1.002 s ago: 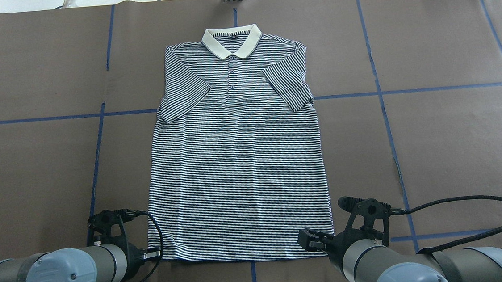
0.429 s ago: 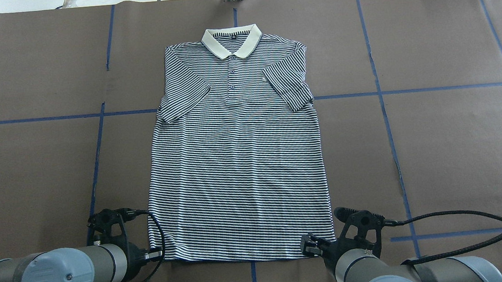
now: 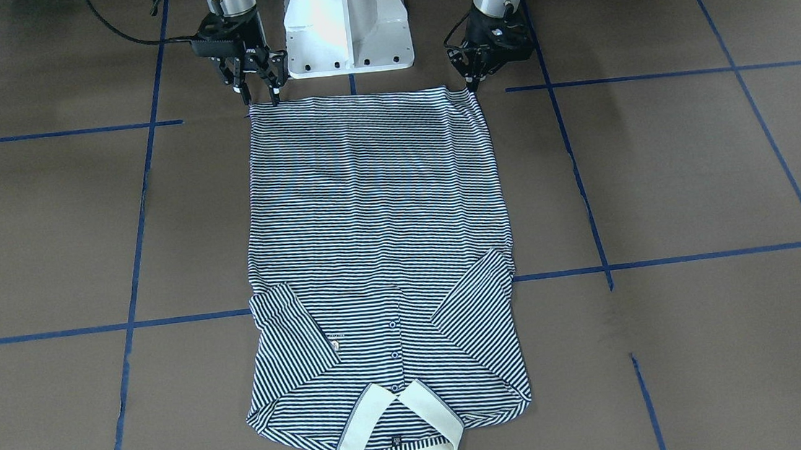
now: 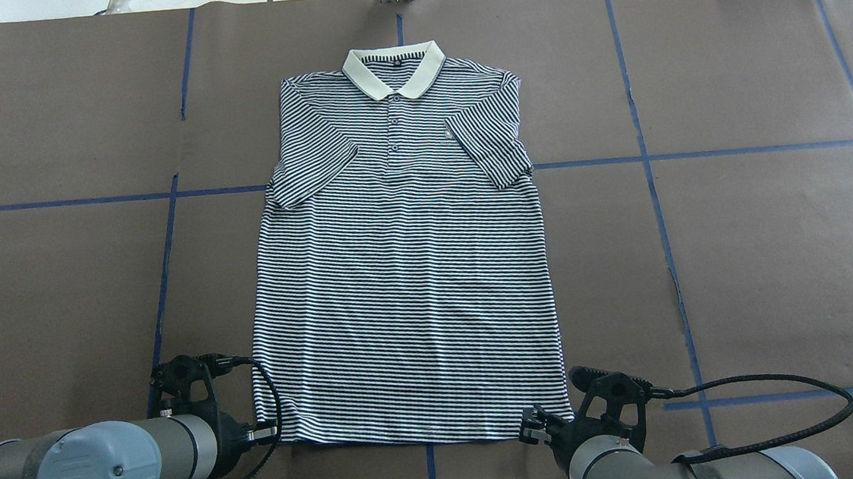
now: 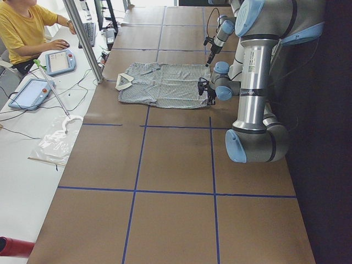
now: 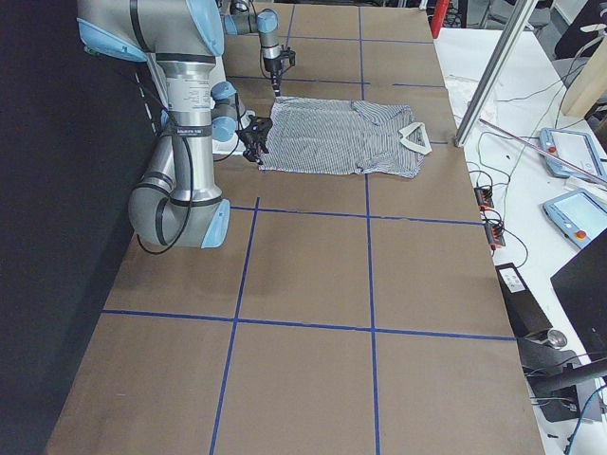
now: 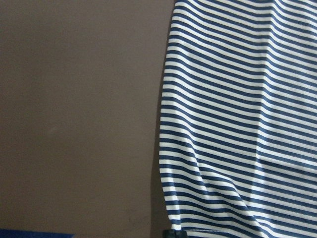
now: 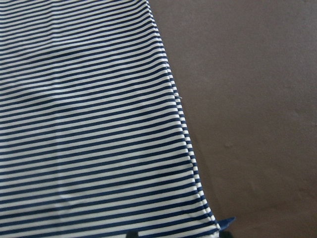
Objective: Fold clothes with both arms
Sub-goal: 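Close both grippers on the hem corners of the striped shirt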
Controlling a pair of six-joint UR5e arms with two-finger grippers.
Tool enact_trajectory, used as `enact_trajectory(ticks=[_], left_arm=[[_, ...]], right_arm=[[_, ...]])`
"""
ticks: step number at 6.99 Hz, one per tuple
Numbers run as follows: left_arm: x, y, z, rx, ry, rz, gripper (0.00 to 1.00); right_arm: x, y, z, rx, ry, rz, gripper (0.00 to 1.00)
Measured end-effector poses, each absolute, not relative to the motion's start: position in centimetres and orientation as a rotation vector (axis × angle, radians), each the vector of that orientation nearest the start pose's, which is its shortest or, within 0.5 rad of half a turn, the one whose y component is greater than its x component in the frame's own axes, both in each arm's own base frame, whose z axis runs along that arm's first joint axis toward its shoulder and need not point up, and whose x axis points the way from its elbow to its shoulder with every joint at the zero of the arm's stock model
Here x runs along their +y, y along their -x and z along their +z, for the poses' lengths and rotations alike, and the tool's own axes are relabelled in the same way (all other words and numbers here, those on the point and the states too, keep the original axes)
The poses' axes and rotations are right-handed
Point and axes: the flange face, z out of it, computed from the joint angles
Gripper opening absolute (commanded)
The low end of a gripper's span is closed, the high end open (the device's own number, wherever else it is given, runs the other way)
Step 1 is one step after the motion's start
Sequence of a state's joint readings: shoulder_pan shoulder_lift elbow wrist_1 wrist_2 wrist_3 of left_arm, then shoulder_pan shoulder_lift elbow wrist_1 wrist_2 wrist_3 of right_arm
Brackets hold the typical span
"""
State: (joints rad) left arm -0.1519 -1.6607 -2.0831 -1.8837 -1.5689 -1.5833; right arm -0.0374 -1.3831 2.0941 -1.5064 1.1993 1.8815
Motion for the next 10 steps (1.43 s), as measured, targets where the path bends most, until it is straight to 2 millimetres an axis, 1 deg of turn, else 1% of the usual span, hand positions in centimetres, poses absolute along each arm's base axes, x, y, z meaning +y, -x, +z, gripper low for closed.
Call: enact_trajectory(ticks=[2, 6, 7, 10], left_arm=[[-20.8, -47.5, 34.6, 0.913, -0.066, -0.155, 0.00], [-20.7, -47.5, 34.6, 0.914, -0.065, -0.154, 0.00], [-20.7, -47.5, 34.5, 0.915, -0.066, -0.154, 0.00], [-20.7, -47.5, 34.4, 0.917, -0.068, -0.155, 0.00]], right_arm=[[-14.8, 52.1, 32.6, -0.809, -0.218, 0.398, 0.59], [-14.6, 52.7, 33.7, -0.785, -0.222, 0.391, 0.59], [-14.6, 52.8, 33.9, -0.782, -0.222, 0.390, 0.56], [-14.5, 53.0, 34.2, -0.775, -0.223, 0.387, 0.56]])
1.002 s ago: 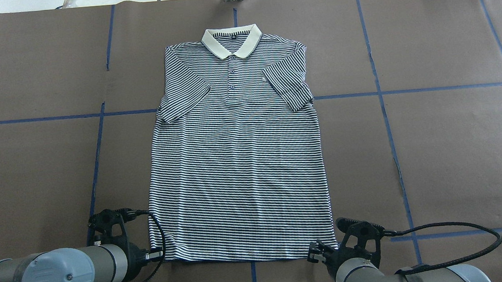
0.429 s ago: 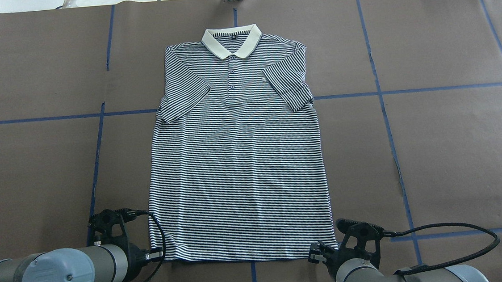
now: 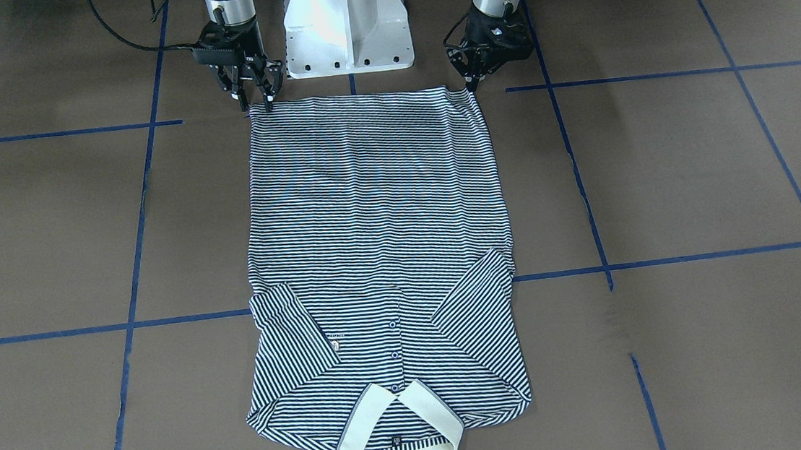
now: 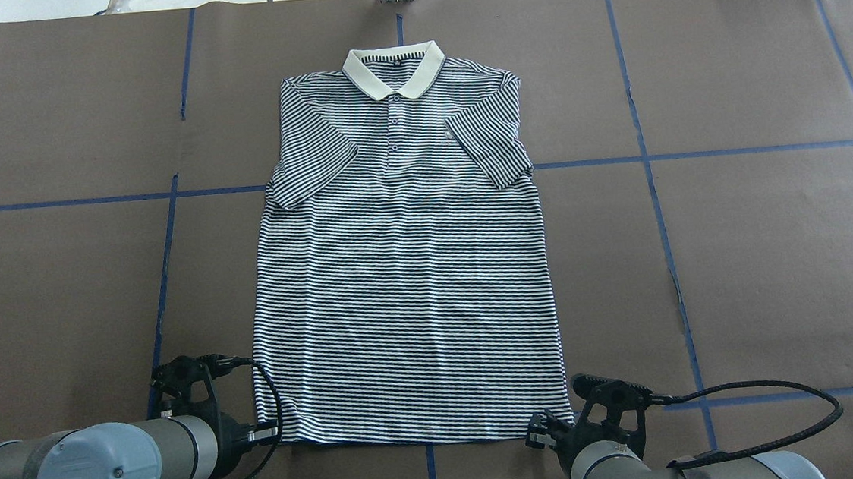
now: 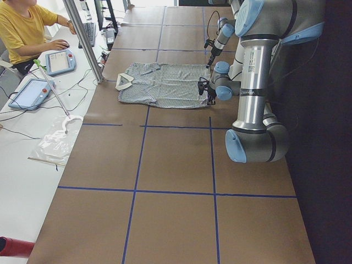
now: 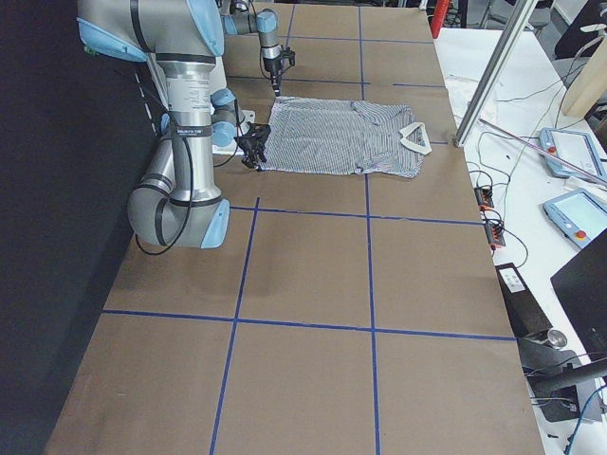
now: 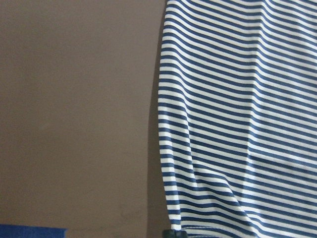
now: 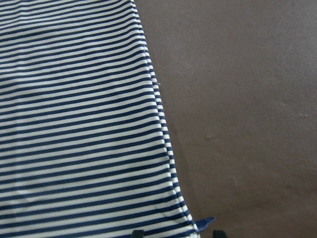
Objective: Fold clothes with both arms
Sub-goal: 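Close both grippers on the hem corners of the striped shirt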
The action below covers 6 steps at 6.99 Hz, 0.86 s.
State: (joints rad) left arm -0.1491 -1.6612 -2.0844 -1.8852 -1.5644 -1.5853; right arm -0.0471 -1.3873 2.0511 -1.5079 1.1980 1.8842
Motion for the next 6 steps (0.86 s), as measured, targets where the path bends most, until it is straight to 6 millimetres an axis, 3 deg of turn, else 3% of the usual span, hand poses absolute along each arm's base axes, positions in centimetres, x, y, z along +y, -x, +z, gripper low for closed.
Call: enact_trajectory(ticks=[1, 2, 3, 6], left_arm=[[-20.68, -47.55, 34.39, 0.918, -0.069, -0.155, 0.00], [-20.69, -47.56, 34.36, 0.918, -0.069, -0.155, 0.00], [-20.69, -47.56, 34.35, 0.918, -0.069, -0.155, 0.00], [-20.69, -47.59, 34.25, 0.920, -0.069, -0.156, 0.00]], right_arm=[[-14.46, 53.05, 34.26, -0.773, -0.223, 0.386, 0.45], [-14.46, 53.09, 34.19, -0.774, -0.223, 0.387, 0.17], [-14.46, 53.15, 34.01, -0.778, -0.222, 0.390, 0.00], [-14.58, 53.03, 33.42, -0.797, -0.205, 0.438, 0.00]])
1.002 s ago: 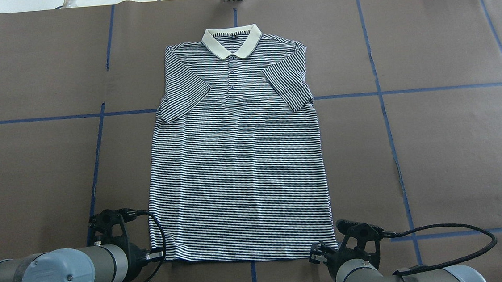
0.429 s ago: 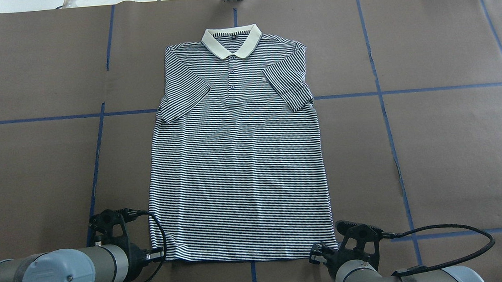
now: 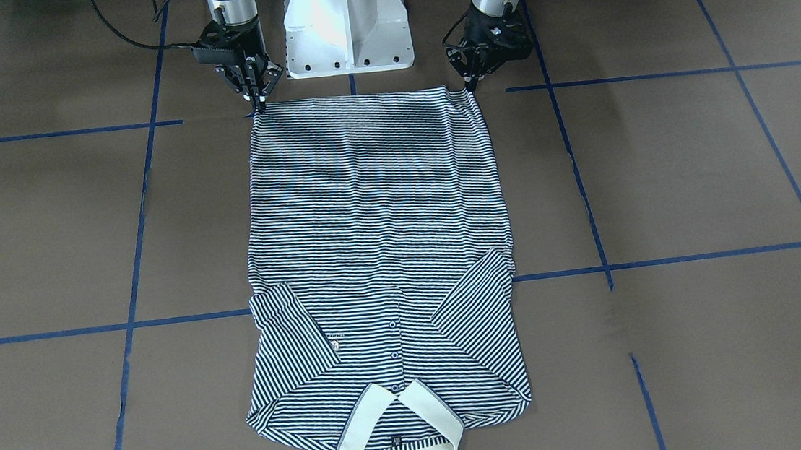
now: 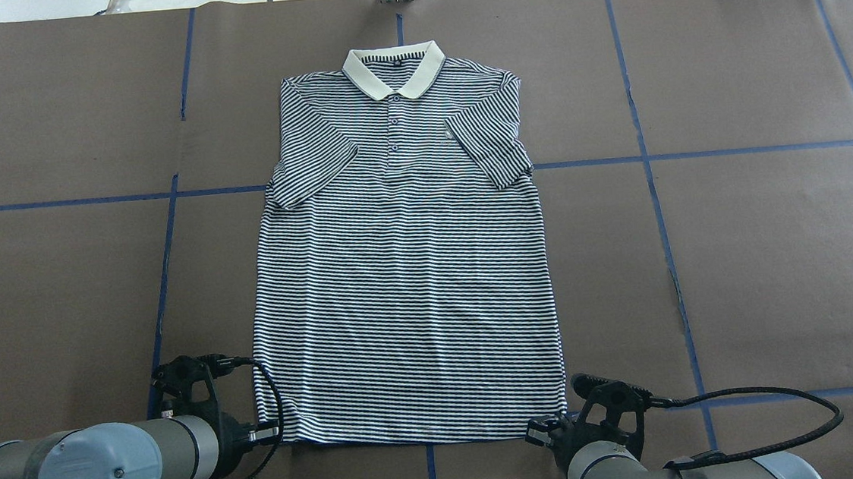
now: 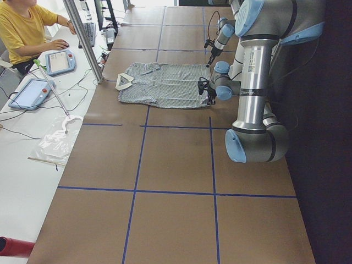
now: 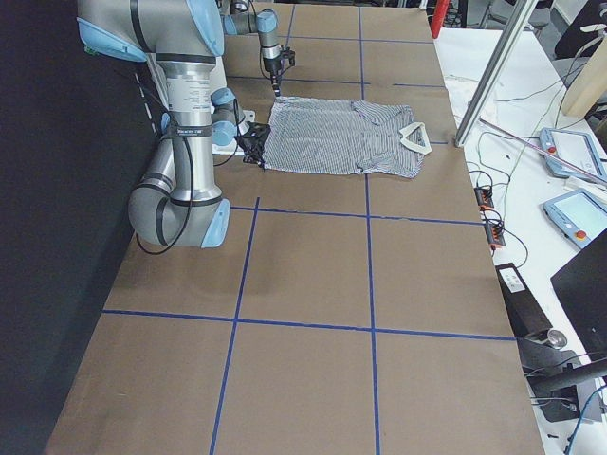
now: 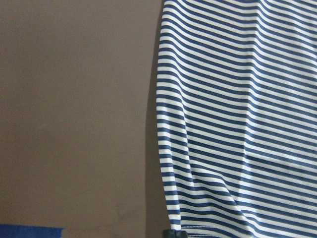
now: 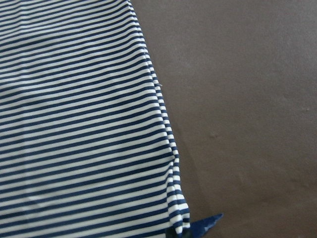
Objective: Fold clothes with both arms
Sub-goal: 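Lift the hem with both grippers and fold it toward the collar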
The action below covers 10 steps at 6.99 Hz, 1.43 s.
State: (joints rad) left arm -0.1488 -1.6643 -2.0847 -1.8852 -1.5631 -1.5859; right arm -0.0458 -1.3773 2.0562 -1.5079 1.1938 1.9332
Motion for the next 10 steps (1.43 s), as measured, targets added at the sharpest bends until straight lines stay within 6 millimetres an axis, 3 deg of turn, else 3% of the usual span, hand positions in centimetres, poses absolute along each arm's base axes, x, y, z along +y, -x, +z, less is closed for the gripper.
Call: enact_trajectory(ticks=[2, 4, 6, 7, 8, 9, 10], left_arm=[[-20.6, -47.2, 33.3, 0.930, -0.068, -0.152, 0.00], [-19.7, -43.4, 27.6, 0.950, -0.043, -0.103, 0.00], [-19.0, -36.7, 20.1, 0.991, 0.005, -0.078, 0.00], [-19.8, -34.5, 17.4, 1.014, 0.004, -0.076, 0.00], [-21.2, -33.8, 15.9, 1.026, -0.032, -0.058, 0.00], [-23.6, -33.8, 15.3, 1.017, -0.093, -0.039, 0.00], [-26.8, -33.6, 15.1, 0.994, -0.158, -0.035, 0.00]], right_arm=[[-15.2, 51.5, 31.4, -0.829, -0.213, 0.460, 0.00], [-15.5, 46.4, 26.5, -0.845, -0.209, 0.465, 0.00], [-15.3, 39.8, 21.8, -0.869, -0.164, 0.454, 0.00], [-15.5, 37.2, 20.5, -0.876, -0.150, 0.450, 0.00], [-16.2, 36.4, 20.0, -0.872, -0.156, 0.451, 0.00], [-18.3, 36.6, 19.2, -0.871, -0.176, 0.464, 0.00], [-21.7, 37.1, 18.3, -0.862, -0.197, 0.486, 0.00]])
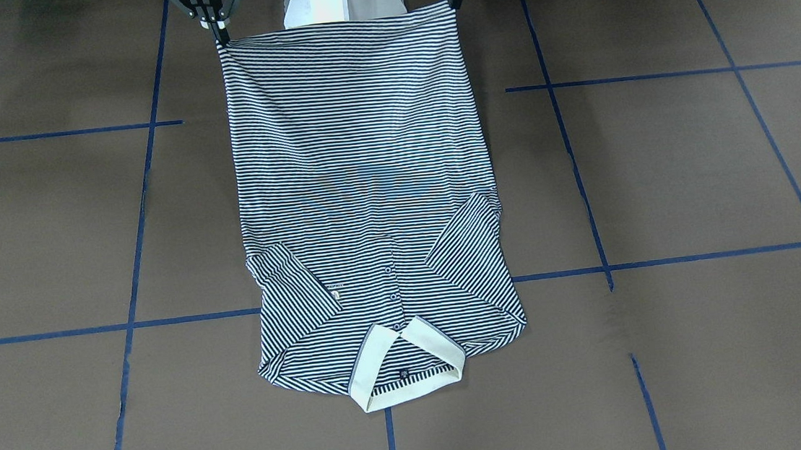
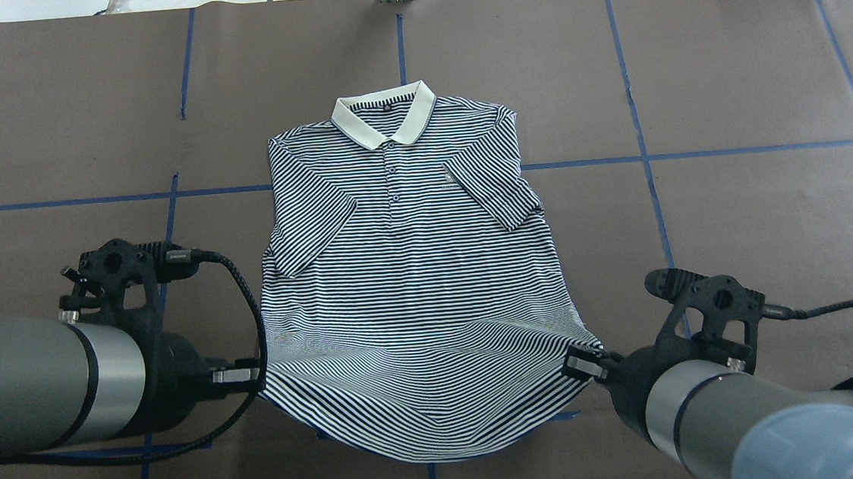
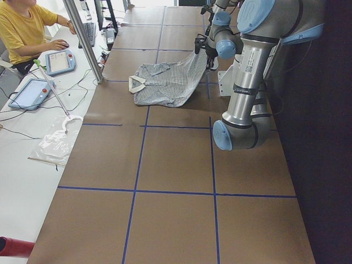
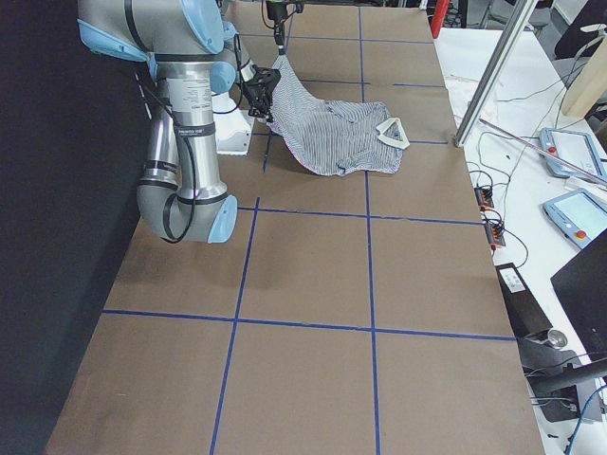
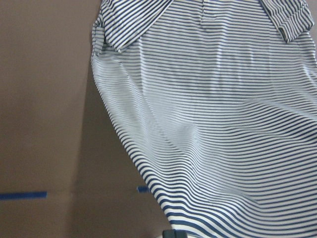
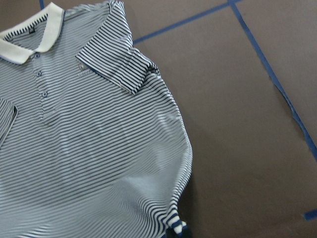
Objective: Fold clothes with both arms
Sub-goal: 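Lift the hem with both grippers and fold it toward the collar, then open both grippers and raise them off the folded shirt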
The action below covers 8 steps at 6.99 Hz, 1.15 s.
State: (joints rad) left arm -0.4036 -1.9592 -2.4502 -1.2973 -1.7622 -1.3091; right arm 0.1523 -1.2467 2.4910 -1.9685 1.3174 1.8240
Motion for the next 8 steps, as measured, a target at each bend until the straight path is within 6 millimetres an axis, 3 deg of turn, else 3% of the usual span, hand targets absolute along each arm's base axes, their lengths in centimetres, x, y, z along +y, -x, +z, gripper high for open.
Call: enact_trajectory(ticks=[3, 5, 6, 8], left_arm=[[-38.6, -32.2, 15.7, 0.886, -0.290, -0.060, 0.00], [-45.8, -32.5, 17.2, 0.840, -0.341, -0.098, 0.00], [-49.3, -33.5, 18.8, 0.830, -0.362, -0.111, 0.00], [-55.6, -36.8, 23.2, 0.821, -0.392, -0.123, 0.00]], right_arm=[[-33.7, 37.0, 17.0, -0.801, -0.240, 0.560, 0.00], [-40.9, 37.4, 18.2, -0.781, -0.263, 0.622, 0.00], [-44.3, 39.0, 19.6, -0.776, -0.274, 0.643, 0.00], [-51.3, 44.5, 22.3, -0.769, -0.290, 0.673, 0.00]])
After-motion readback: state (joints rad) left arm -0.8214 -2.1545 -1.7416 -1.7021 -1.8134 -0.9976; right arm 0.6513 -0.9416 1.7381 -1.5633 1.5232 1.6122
